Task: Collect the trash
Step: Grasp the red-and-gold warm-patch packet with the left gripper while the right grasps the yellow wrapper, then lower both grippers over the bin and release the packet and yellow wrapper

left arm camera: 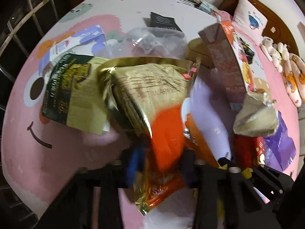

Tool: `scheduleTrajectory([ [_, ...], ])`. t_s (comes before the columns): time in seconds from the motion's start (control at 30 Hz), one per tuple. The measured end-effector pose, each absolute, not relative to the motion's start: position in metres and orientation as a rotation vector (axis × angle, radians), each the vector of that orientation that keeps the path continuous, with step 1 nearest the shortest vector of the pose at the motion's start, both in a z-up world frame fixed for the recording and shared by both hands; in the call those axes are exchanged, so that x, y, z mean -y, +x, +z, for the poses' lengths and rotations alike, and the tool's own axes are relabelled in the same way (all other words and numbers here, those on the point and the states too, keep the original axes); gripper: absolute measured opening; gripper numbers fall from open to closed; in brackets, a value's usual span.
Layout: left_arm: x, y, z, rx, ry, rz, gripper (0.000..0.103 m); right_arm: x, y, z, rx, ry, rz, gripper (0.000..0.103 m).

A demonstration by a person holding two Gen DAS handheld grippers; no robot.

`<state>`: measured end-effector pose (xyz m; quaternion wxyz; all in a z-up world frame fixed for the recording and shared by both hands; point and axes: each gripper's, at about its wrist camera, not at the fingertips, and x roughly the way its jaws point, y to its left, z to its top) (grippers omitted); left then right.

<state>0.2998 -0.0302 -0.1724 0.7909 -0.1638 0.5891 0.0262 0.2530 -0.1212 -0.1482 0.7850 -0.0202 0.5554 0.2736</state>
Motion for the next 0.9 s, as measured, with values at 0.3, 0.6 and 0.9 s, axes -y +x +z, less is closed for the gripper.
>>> scheduleTrajectory([
  [0.3,0.028,0.276,-0.159,-1.242,-0.396,0.008,0.019,0.136,0.236,-0.134,-1.203,-0.001,0.56,0.017],
  [0.6,0.027,0.229,-0.117,-1.181,-0.294,-0.111,0.019,0.146,0.192,-0.098,-1.171,0.065,0.507,0.016],
  [0.9,-0.006,0.12,-0.075,-1.139,-0.14,-0.257,0.019,0.124,0.107,-0.067,-1.127,0.167,0.388,0.016],
])
